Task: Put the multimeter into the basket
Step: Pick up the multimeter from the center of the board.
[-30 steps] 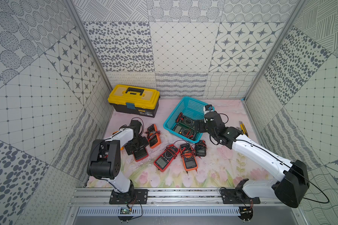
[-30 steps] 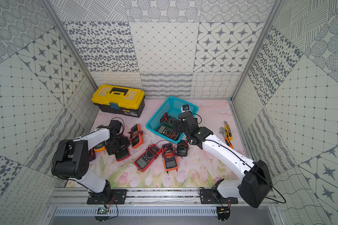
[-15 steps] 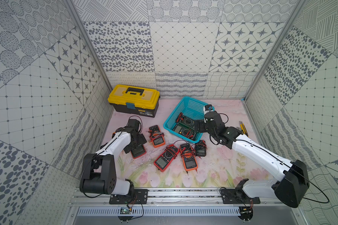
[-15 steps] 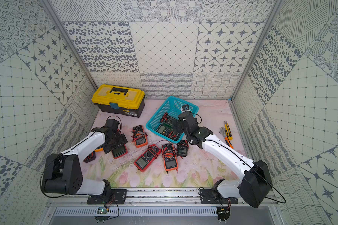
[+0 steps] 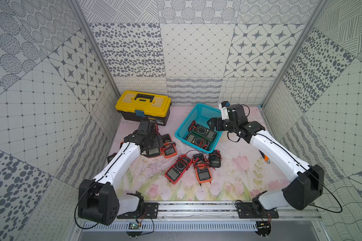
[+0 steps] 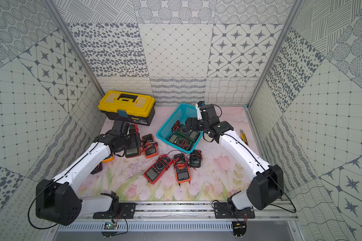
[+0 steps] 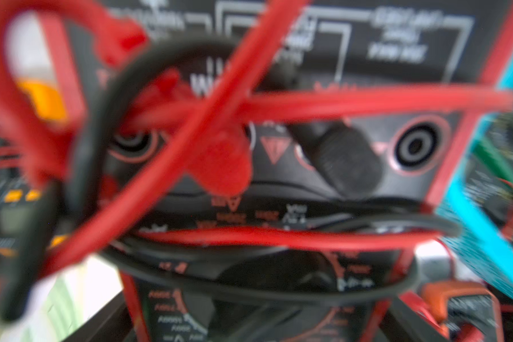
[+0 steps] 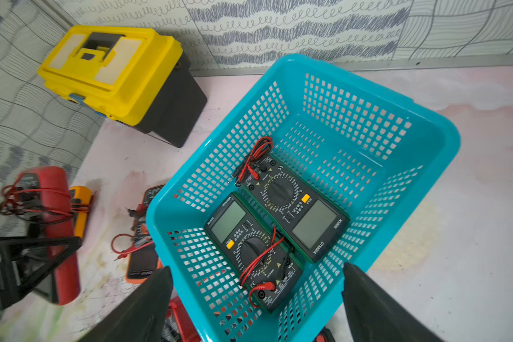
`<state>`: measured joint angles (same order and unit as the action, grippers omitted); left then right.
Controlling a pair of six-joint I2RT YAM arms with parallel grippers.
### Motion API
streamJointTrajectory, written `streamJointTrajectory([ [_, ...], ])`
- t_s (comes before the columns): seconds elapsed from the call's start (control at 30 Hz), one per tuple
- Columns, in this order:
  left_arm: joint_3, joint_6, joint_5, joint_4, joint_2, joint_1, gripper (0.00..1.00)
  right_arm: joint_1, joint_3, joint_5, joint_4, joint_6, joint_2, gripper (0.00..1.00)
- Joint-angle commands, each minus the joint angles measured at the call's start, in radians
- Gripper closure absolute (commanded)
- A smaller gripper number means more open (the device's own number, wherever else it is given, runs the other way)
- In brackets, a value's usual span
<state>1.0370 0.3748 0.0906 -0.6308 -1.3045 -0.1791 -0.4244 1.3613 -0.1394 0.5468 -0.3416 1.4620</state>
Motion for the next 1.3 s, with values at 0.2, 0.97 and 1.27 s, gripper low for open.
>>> streamJointTrajectory([
  [0.2,0.100,-0.536,-0.330,0.230,-0.032,-0.148,1.00,0.113,0.171,-0.535,0.133,0.019,0.138,0.08],
  [0.97,0.179,-0.929,-0.396,0.236,-0.144,-0.350,1.00,-0.007,0.329,-0.788,0.180,0.045,0.337,0.15],
  [1.27,0.178,-0.922,-0.398,0.247,-0.145,-0.355,1.00,-0.046,0.338,-0.807,0.217,0.070,0.380,0.24],
])
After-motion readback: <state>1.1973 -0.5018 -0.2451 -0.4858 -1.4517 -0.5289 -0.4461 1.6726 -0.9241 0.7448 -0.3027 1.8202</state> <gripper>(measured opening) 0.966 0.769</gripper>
